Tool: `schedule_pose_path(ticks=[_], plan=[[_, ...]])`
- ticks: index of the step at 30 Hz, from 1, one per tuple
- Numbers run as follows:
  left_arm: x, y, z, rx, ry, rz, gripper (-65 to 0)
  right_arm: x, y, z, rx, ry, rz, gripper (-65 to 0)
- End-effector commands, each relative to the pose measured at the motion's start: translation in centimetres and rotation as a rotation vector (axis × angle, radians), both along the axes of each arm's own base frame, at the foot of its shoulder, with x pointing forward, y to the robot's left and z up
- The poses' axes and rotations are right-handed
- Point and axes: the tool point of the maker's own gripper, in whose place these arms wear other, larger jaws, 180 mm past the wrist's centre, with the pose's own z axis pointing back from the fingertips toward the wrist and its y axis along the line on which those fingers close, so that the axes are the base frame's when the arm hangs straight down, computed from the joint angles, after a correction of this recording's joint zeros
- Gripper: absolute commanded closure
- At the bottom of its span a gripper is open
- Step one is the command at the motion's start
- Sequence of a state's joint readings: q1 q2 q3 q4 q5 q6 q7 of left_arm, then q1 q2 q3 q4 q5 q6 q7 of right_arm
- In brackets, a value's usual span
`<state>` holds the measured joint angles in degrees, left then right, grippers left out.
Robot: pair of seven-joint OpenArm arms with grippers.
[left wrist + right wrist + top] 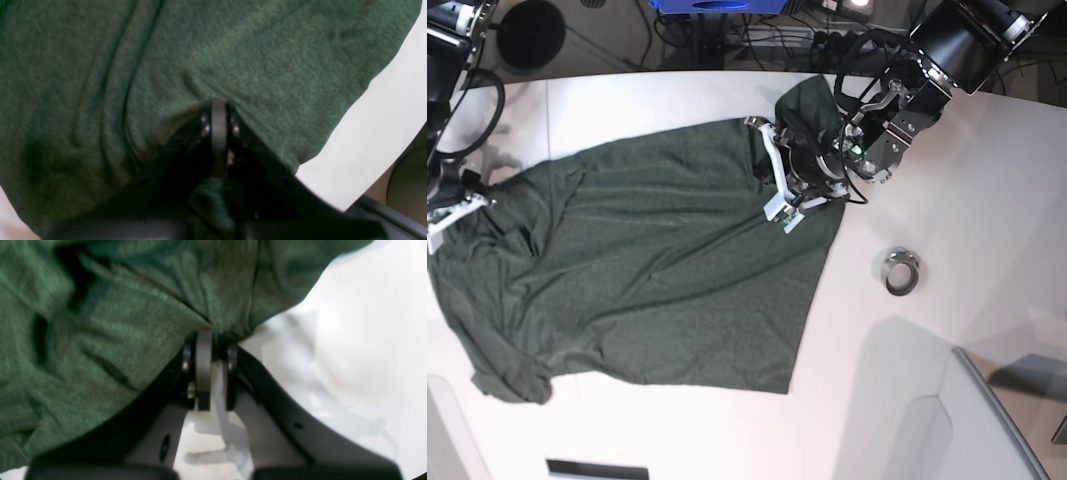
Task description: Layout the t-shirt on the table in an organized manner, then fold the t-shirt properly
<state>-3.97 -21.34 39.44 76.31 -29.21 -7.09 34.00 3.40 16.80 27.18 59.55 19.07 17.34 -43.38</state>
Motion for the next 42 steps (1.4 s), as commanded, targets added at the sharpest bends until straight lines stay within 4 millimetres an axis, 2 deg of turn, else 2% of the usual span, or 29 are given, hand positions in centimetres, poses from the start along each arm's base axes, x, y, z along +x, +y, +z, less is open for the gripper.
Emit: schedule_pose_path(ticks=[1,8,13,20,24,26,30,31,34,37,41,42], plan=[[0.1,0.7,-0.1,0.03,0.006,-0.003,0.0,1.2,-1.4,1.8,-0.039,-0.052,-0.001,-2.0],[0.0,0.5,-0.1,0.028,0.006,-0.006,0.0,0.0,-2.8,5.5,-0.112,-0.05,0.013,-0.9],[0.1,0.5,-0.1,0.027,0.006,-0.005,0.0,-1.2,-3.5,6.9,-0.141,-0.034,0.006,-0.8],[0.0,0.5,-0.1,0.028,0.006,-0.006,0.0,-3.5,-6.0,10.4,-0.221,-0.054,-0.049,-0.8],[0.1,0.5,-0.1,0.028,0.005,-0.006,0.0,-3.4,-6.6,10.9,-0.229,-0.054,-0.057,-1.8],[0.1,0.4,0.0,0.026,0.002,-0.007,0.0,-3.0,-5.8,9.3,-0.188,-0.029,-0.039,-7.1],[0.2,0.4,0.0,0.025,0.001,-0.008,0.0,-1.4,-4.2,5.0,-0.072,0.009,-0.05,-36.5],[0.2,0.4,0.1,0.024,0.0,-0.008,0.0,-0.9,-4.1,4.4,-0.063,-0.003,-0.052,-39.3],[0.2,0.6,0.1,0.028,0.0,-0.007,0.0,-0.3,-3.6,2.7,-0.032,0.005,-0.057,-36.5],[0.2,0.7,0.1,0.03,0.0,-0.006,0.0,-0.9,-3.6,1.3,-0.009,0.044,-0.064,-34.7],[0.2,0.8,0.0,0.032,0.001,-0.007,0.0,-1.0,-3.5,0.7,-0.005,0.033,-0.072,-34.5],[0.2,0.8,0.0,0.032,0.001,-0.007,0.0,-1.1,-3.4,0.5,-0.003,0.038,-0.073,-32.7]])
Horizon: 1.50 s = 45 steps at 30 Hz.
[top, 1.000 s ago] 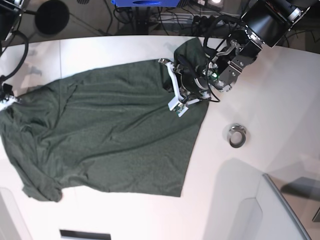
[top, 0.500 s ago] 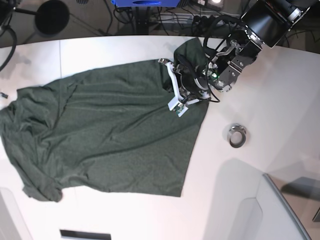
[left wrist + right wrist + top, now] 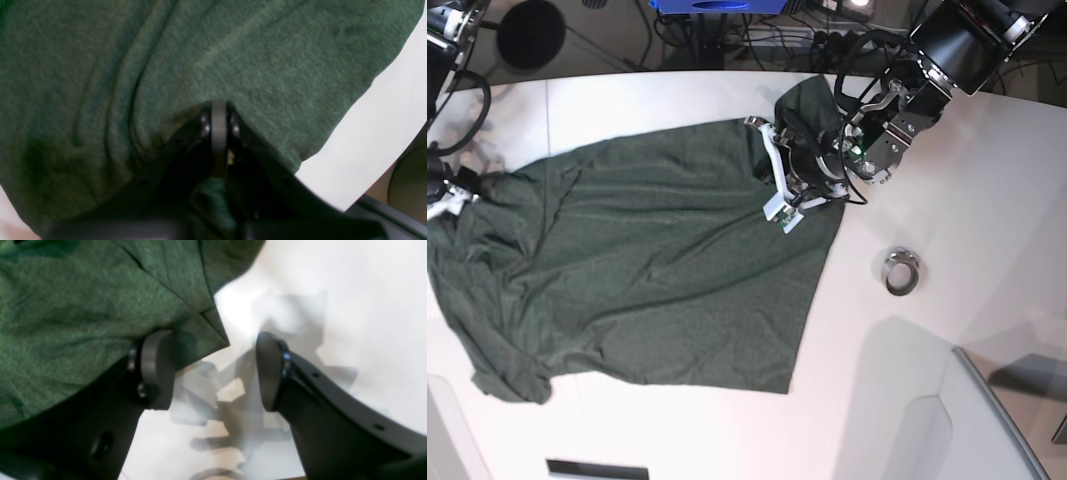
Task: Layout the t-shirt on the table in an organized manner, then fold the t-shirt properly
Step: 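Hold the shirt with the left gripper while the right gripper tugs the hem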
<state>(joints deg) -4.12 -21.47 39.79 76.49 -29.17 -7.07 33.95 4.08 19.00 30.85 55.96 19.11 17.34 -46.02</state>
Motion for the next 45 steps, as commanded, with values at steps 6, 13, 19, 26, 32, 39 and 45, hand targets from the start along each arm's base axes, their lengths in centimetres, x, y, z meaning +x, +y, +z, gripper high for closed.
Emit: schedule_pose_path(ticks=[6,13,19,26,32,39,45], plan=[[0.3,1.0,-0.1,0.033,0.004,0.006,0.0,0.1,-0.9,0.6,-0.017,-0.007,0.002,-6.8],[0.3,1.1,-0.1,0.033,0.004,0.007,0.0,-1.0,-1.5,1.4,-0.041,0.016,0.012,-0.2],[0.4,0.9,0.1,0.029,0.0,0.005,0.0,-1.6,-1.6,5.6,-0.142,-0.008,0.075,-0.2],[0.3,0.9,0.1,0.029,0.0,0.004,0.0,-1.9,-2.9,11.0,-0.226,-0.042,0.058,-0.2],[0.4,0.9,0.1,0.029,0.0,0.004,0.0,-0.5,-3.5,15.2,-0.287,-0.093,0.007,-0.2],[0.4,0.9,0.1,0.029,0.0,0.004,0.0,-0.3,-4.7,16.8,-0.319,-0.113,-0.047,-0.2],[0.4,0.9,0.1,0.029,0.0,0.004,0.0,1.2,-3.6,17.4,-0.308,-0.15,-0.049,-0.2]])
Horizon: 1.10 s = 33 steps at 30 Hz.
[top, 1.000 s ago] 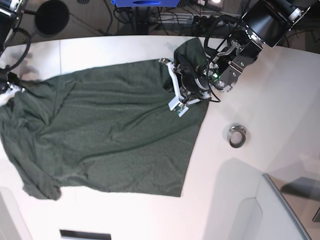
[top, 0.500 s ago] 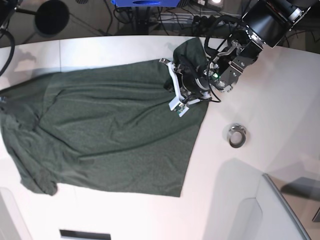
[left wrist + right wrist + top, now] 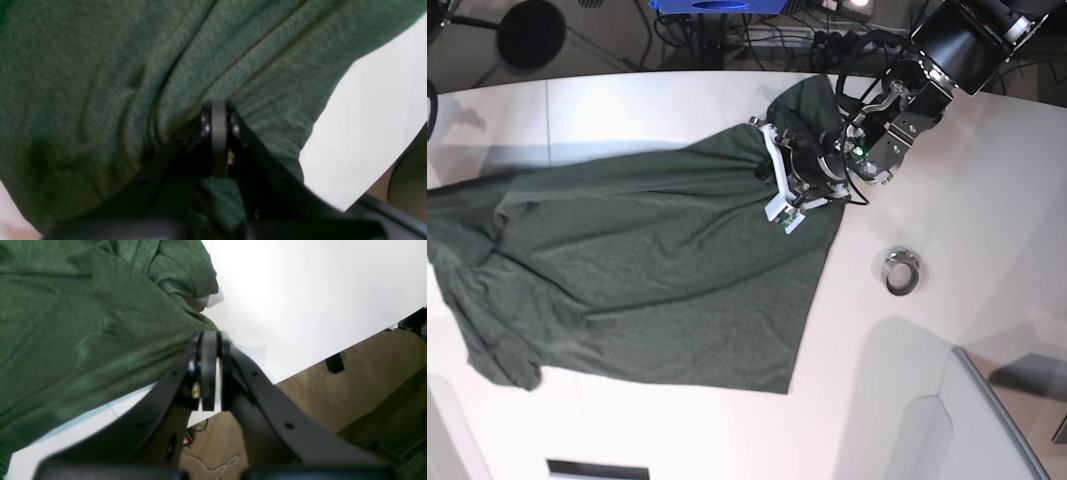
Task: Layout the t-shirt on the table in an organized manner, then fold the t-shirt properly
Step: 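Hold the shirt with the left gripper while the right gripper tugs the hem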
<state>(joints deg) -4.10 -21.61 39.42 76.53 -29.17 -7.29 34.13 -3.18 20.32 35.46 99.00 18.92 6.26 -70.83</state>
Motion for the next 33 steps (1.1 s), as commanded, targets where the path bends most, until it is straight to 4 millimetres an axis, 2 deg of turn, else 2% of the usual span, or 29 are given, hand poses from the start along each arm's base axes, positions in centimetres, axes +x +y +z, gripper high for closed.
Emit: schedule_pose_path(ticks=[1,3,5,7,10,12,14,15,17,18,20,21,23,26,29,33], plan=[[0.3,0.7,0.1,0.027,0.0,0.002,0.0,2.5,0.8,1.8,-0.03,-0.068,0.054,-0.2],[0.2,0.7,0.0,0.028,0.001,0.001,0.0,4.7,3.5,1.6,-0.021,-0.069,0.146,-0.2],[0.2,0.6,0.0,0.028,0.002,-0.001,0.0,7.5,7.7,1.0,0.012,-0.071,0.26,-0.2],[0.2,0.7,0.0,0.029,0.003,0.001,0.0,9.7,10.8,0.5,0.028,-0.073,0.352,-0.2],[0.2,0.7,0.0,0.03,0.004,0.0,0.0,13.1,14.9,-2.4,0.054,-0.046,0.478,-1.5],[0.1,0.7,0.0,0.03,0.004,-0.001,0.0,13.9,16.3,-5.0,0.1,0.006,0.486,-8.6],[0.1,0.7,0.0,0.03,0.004,-0.001,0.0,13.8,16.2,-6.6,0.132,0.054,0.461,-21.9],[0.2,0.7,0.0,0.03,0.004,0.0,0.0,13.9,16.0,-6.3,0.127,0.047,0.461,-29.1],[0.2,0.7,0.0,0.03,0.004,0.0,0.0,13.8,15.9,-5.4,0.114,0.012,0.462,-38.4],[0.2,0.7,0.0,0.03,0.004,0.0,0.0,13.2,14.8,-4.8,0.102,-0.015,0.436,-39.8],[0.2,0.7,0.0,0.03,0.003,0.002,0.0,11.7,12.5,-3.6,0.094,-0.072,0.355,-38.6],[0.2,0.7,0.0,0.03,0.003,0.002,0.0,10.6,11.1,-3.6,0.103,-0.087,0.296,-38.1],[0.2,0.7,0.0,0.03,0.003,0.002,0.0,8.3,9.0,-5.1,0.125,-0.057,0.209,-37.8],[0.2,0.7,0.0,0.029,0.002,0.002,0.0,5.9,8.5,-8.4,0.157,0.023,0.177,-37.8],[0.5,0.6,0.2,0.029,-0.003,-0.002,0.0,5.7,8.0,-9.9,0.166,0.024,0.156,-37.8],[0.5,0.7,0.1,0.03,-0.001,0.002,0.0,5.9,8.1,-10.8,0.185,0.038,0.145,-37.7]])
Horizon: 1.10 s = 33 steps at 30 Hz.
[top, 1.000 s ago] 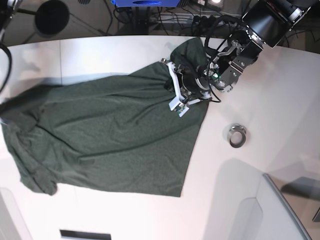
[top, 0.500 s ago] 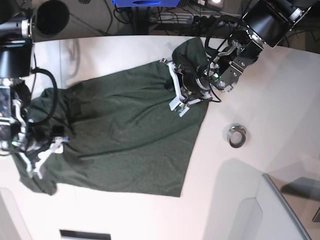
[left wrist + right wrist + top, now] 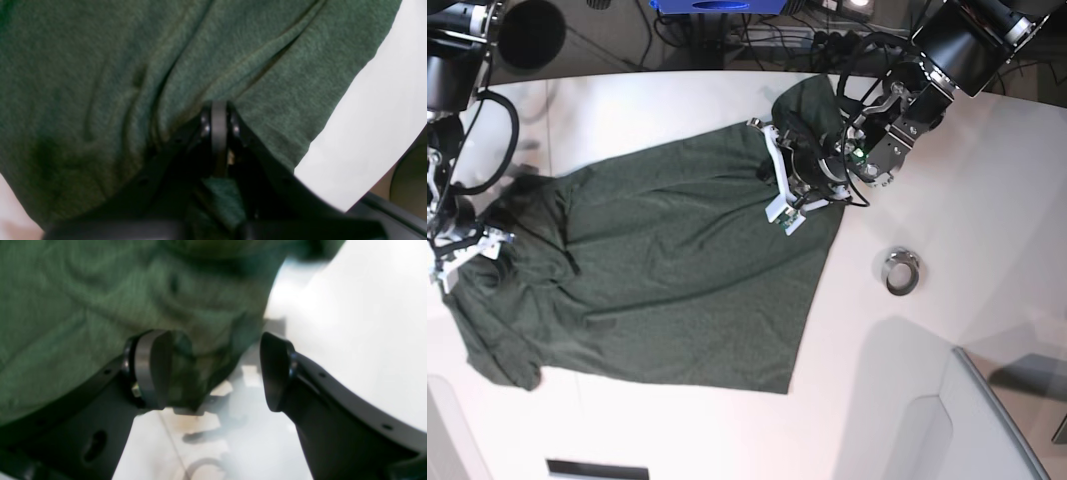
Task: Layout the t-shirt on the table in an organized manner, then fold the t-shirt properly
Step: 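Hold the shirt with the left gripper while the right gripper tugs the hem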
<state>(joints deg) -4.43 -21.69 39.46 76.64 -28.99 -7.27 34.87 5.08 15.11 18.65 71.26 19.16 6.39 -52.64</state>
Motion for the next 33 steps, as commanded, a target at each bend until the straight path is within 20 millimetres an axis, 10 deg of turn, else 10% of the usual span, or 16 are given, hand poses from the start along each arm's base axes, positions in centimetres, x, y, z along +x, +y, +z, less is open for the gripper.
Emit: schedule_pose_path(ticks=[1,6,11,27,33], plan=[[0.2,0.6,0.1,0.019,-0.002,0.006,0.0,0.6,-0.7,0.6,-0.011,-0.016,-0.01,-37.7],[0.1,0.7,0.0,0.021,0.001,0.006,0.0,0.8,-0.8,-0.1,-0.007,-0.022,-0.022,-34.2],[0.1,0.7,0.0,0.021,0.001,0.006,0.0,0.5,-1.0,-0.3,-0.004,-0.016,-0.031,-1.8],[0.1,0.6,0.0,0.021,0.002,0.002,0.0,-8.8,-5.4,6.3,-0.107,-0.055,-0.207,-0.9],[0.3,0.7,0.1,0.021,-0.003,0.006,0.0,-6.1,-3.6,9.2,-0.133,-0.144,-0.134,-0.9]])
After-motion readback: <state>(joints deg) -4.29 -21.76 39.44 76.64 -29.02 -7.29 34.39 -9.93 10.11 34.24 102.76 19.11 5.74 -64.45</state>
